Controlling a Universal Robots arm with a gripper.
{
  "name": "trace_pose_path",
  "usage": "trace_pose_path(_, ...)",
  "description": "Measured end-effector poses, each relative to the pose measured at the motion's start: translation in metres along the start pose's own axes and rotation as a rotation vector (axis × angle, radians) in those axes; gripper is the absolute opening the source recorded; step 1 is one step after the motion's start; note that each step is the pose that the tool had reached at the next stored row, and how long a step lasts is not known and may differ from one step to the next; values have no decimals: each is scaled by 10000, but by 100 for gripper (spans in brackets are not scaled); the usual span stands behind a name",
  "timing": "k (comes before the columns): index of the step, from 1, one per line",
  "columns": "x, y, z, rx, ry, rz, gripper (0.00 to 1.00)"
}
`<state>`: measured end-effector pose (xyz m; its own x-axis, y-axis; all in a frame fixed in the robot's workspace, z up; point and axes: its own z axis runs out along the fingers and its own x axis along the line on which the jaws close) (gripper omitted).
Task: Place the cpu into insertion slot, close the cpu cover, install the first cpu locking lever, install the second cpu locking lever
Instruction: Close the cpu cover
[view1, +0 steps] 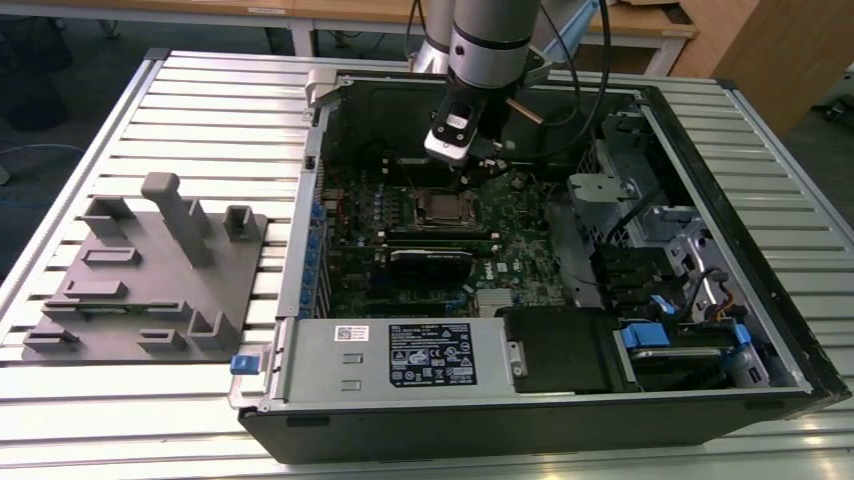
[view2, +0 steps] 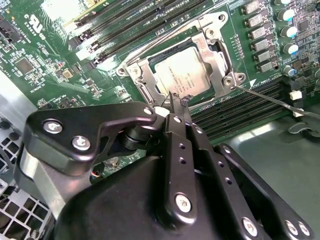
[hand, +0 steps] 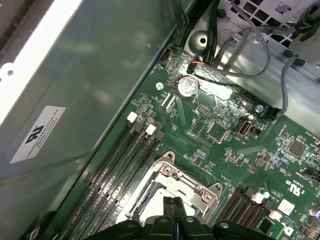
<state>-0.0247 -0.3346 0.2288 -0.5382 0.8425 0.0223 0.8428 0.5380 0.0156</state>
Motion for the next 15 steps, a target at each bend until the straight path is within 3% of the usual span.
trace_pose_path(15, 0, 0, 0, -24, 38, -22, 10)
